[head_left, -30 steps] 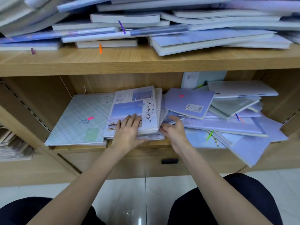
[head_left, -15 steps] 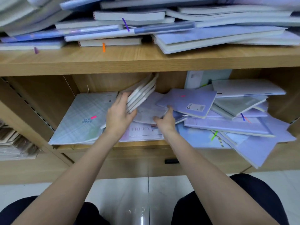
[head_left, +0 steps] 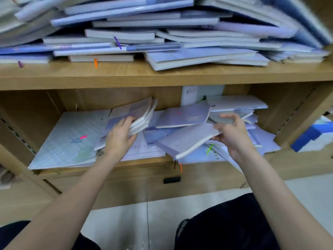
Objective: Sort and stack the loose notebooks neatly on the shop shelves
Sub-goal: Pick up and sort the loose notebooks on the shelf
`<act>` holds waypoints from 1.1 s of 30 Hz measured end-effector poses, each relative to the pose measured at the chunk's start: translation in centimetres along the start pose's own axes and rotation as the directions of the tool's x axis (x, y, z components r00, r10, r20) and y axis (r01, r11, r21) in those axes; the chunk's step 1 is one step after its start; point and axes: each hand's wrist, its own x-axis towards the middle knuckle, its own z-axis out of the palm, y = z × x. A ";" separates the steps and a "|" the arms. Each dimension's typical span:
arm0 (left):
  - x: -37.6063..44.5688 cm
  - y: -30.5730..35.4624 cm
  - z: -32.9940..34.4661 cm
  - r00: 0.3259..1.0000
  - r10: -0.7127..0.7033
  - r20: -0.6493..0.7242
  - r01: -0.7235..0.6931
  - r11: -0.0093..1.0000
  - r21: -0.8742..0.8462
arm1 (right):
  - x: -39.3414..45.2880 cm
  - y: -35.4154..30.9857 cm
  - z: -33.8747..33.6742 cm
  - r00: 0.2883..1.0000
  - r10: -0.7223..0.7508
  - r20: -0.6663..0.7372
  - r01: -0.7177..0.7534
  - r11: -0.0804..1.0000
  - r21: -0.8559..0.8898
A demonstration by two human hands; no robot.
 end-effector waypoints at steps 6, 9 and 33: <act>-2.0 1.1 2.7 0.974 0.004 0.225 -0.048 0.981 0.188 | -1.5 -1.8 -4.7 0.997 -0.016 -0.076 0.026 0.991 0.131; -2.4 1.5 3.3 0.932 -0.043 0.359 -0.082 0.942 0.325 | -1.8 -2.5 -5.3 0.994 -0.051 -0.099 0.067 0.982 0.175; -0.2 -0.3 -1.5 0.575 -0.667 0.474 0.714 0.126 -0.689 | 10.7 6.4 5.0 0.987 -0.004 -0.158 -0.071 0.884 -0.462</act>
